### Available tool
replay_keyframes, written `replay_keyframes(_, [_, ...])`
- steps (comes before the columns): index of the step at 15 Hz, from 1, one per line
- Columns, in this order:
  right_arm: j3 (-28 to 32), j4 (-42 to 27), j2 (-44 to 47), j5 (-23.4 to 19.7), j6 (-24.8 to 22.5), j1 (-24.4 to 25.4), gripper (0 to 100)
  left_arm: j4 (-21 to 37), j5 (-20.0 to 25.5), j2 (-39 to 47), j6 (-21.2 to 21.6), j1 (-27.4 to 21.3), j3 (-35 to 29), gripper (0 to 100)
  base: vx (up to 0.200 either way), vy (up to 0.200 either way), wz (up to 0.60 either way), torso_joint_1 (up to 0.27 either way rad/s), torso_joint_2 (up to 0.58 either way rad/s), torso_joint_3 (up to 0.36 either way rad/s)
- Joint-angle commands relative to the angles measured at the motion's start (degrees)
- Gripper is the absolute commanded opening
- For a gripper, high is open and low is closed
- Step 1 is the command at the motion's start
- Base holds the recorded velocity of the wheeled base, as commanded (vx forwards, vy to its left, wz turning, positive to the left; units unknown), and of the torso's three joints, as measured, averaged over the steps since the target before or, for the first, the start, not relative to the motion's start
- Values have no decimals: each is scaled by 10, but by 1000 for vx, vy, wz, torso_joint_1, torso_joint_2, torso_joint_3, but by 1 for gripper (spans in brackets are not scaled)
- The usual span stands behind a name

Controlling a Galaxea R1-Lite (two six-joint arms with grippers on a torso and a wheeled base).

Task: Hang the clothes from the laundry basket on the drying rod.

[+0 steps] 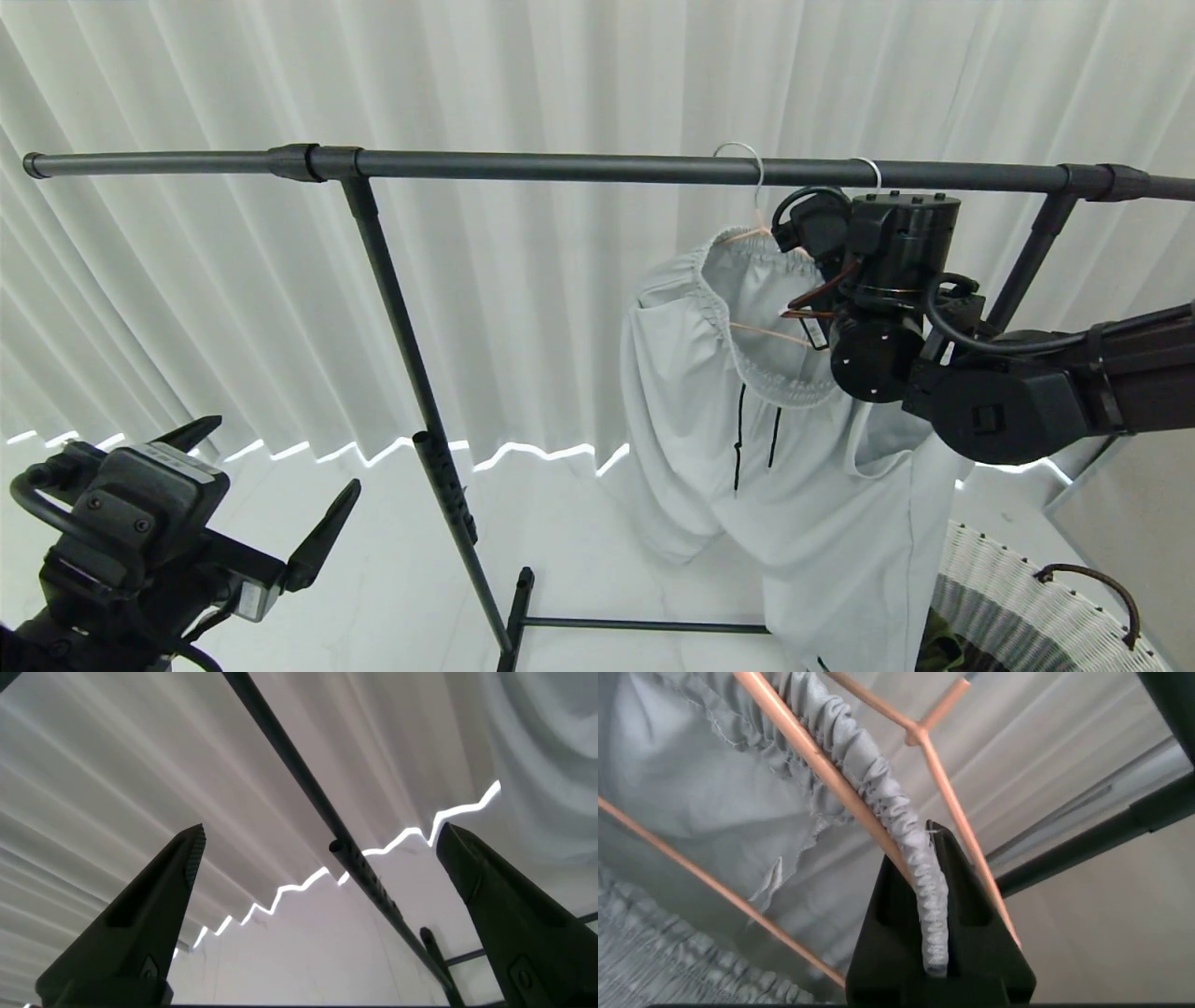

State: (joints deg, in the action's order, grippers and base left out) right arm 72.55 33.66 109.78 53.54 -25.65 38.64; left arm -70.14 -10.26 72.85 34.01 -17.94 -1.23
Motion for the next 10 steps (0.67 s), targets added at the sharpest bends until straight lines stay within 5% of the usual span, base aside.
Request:
replay_keyframes(1, [0, 0, 1, 0, 0, 10, 0, 0, 0, 1, 0, 0, 0, 100, 0, 0, 0, 0, 0, 0])
replay_keyframes(2, [0, 0, 0, 0, 0, 18, 0, 0, 0, 1, 0, 0, 0, 100, 0, 0, 0, 0, 0, 0])
replay_keyframes(3, [0, 0, -1, 0, 0, 22, 100, 0, 0, 1, 0, 0, 0, 100, 0, 0, 0, 0, 0, 0])
replay_keyframes(10, [-24, -2, -58, -3, 58, 109, 100, -1, 0, 0, 0, 0, 0, 100, 0, 0, 0, 0, 0, 0])
